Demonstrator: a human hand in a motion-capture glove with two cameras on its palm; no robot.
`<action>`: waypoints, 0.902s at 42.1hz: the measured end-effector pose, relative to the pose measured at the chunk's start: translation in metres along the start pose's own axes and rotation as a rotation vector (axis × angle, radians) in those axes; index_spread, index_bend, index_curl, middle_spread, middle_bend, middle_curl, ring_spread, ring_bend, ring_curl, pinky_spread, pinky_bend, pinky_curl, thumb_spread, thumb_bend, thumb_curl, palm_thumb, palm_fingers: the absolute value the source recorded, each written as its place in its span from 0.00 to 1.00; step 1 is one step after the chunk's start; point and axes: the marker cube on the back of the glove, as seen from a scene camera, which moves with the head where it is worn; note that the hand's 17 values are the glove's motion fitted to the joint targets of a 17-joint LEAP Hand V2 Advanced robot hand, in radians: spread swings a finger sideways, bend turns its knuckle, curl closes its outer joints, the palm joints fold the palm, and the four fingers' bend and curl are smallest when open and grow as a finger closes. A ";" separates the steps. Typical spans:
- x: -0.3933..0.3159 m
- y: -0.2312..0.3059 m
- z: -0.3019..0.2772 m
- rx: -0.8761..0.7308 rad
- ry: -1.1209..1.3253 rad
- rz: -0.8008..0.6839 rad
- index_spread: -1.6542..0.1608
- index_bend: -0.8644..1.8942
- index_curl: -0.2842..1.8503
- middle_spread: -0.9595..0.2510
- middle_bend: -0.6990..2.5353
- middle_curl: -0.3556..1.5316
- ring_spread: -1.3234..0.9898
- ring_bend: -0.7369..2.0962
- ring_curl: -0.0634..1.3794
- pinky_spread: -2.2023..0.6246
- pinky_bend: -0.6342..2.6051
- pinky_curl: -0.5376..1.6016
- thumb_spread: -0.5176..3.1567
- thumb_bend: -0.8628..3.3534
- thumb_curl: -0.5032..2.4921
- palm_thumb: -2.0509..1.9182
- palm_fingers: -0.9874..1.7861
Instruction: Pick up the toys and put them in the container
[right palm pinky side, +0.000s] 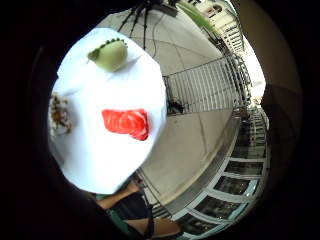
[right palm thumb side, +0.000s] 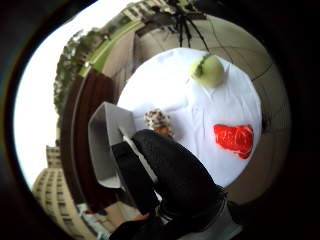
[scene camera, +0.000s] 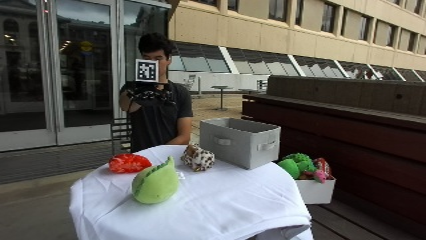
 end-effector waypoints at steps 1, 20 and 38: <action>0.001 0.002 0.000 -0.004 0.001 0.000 0.83 0.36 0.14 0.75 0.26 0.20 0.53 0.31 0.05 0.78 0.35 0.30 0.25 0.18 0.17 0.48 0.38; 0.048 0.020 0.076 -0.057 0.004 0.058 0.74 0.37 0.21 0.70 0.27 0.28 0.47 0.33 0.11 0.78 0.42 0.37 0.40 0.18 0.18 0.48 0.34; 0.080 0.044 0.179 -0.219 -0.027 0.051 0.73 0.36 0.23 0.70 0.27 0.32 0.47 0.32 0.14 0.80 0.47 0.40 0.40 0.18 0.20 0.49 0.33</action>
